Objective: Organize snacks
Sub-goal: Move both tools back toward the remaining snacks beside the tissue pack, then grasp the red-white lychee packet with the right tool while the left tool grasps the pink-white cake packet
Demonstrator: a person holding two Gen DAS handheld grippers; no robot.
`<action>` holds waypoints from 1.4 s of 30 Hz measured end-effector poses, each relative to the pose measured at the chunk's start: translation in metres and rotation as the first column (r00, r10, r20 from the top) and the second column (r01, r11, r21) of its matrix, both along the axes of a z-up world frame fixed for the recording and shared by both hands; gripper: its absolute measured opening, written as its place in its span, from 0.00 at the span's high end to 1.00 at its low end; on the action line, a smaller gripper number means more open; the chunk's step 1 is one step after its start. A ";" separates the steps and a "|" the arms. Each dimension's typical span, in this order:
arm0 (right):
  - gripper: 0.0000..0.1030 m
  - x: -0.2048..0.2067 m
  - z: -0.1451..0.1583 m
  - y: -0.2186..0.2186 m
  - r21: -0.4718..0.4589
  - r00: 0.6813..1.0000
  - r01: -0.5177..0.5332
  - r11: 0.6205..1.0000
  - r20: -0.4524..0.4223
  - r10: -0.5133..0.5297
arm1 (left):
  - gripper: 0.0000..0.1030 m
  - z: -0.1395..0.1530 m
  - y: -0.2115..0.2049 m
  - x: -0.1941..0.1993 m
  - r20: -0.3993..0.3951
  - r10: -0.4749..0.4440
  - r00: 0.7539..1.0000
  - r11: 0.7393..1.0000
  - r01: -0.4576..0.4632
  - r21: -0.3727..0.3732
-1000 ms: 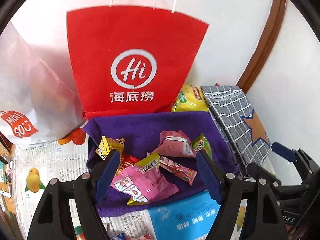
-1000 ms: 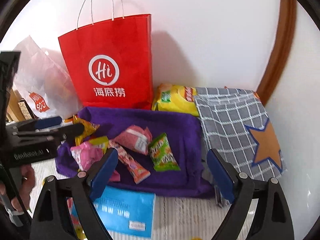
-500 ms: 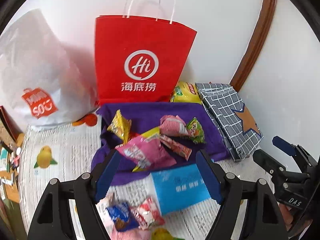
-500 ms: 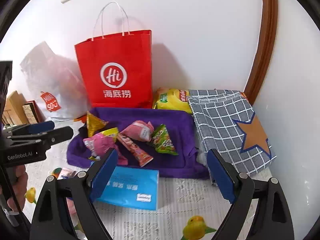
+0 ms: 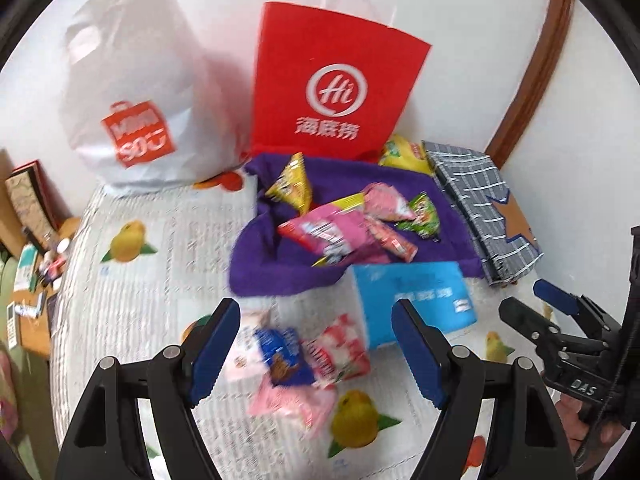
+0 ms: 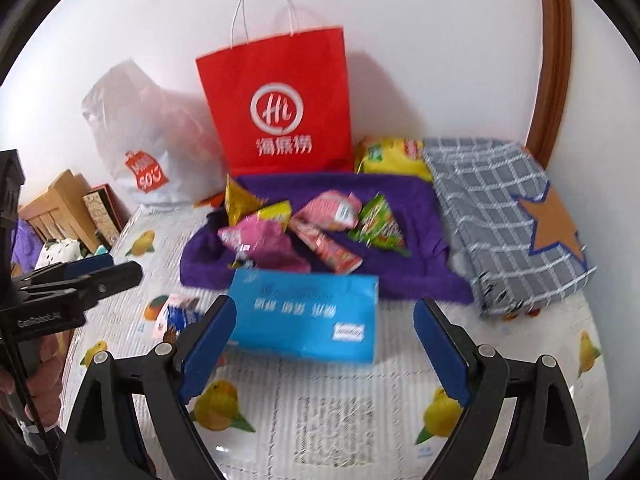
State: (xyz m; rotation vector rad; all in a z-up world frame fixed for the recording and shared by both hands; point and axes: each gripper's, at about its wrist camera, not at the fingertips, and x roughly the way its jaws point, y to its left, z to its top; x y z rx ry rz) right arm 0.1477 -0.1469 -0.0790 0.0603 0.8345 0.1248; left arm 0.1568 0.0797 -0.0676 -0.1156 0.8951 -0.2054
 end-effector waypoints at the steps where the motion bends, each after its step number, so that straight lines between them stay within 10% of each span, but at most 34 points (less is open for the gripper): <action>1: 0.14 0.000 -0.004 0.002 -0.001 1.000 -0.003 1.000 -0.008 0.003 | 0.26 -0.002 0.003 -0.003 -0.001 0.007 1.000 1.000 -0.007 0.005; 16: 0.48 0.007 -0.064 0.083 0.067 0.976 -0.169 0.983 -0.124 0.177 | 0.27 -0.032 0.063 -0.016 -0.027 0.111 0.994 0.994 -0.111 -0.010; 31: 0.53 0.026 -0.110 0.114 0.127 0.953 -0.180 0.975 -0.222 0.205 | 0.27 -0.061 0.082 -0.013 -0.072 0.093 0.993 0.993 -0.097 -0.063; 42: 0.84 0.016 -0.100 0.109 0.198 0.950 -0.198 0.960 -0.203 0.238 | 0.27 -0.062 0.069 -0.021 -0.083 0.087 0.993 0.995 -0.090 -0.044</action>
